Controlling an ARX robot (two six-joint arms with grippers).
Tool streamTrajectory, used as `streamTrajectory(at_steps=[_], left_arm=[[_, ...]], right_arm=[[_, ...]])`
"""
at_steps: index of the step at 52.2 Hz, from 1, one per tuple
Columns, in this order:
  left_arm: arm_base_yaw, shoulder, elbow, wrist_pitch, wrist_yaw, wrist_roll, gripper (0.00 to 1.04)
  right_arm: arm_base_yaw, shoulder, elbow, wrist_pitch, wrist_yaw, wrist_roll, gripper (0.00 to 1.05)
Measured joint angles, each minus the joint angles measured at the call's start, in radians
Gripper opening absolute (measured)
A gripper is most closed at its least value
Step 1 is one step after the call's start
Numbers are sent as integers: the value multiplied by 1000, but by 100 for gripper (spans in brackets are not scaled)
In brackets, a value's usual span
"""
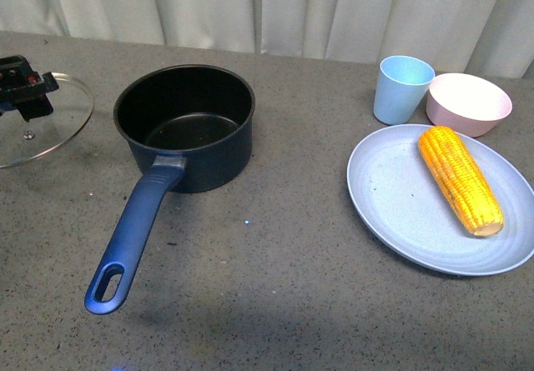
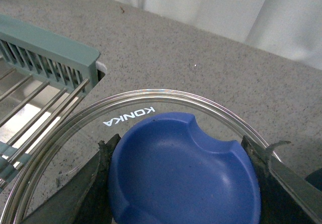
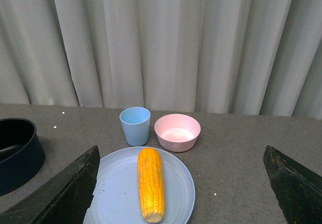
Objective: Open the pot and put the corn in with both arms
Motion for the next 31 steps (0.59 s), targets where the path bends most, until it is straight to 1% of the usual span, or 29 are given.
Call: streamTrajectory(at_steps=[20, 31], left_arm=[[2, 150, 43, 25, 12, 35, 62], [2, 172, 53, 25, 8, 40, 62]], right_arm=[[0, 0, 0, 0, 0, 0, 95], [0, 0, 0, 0, 0, 0, 95]])
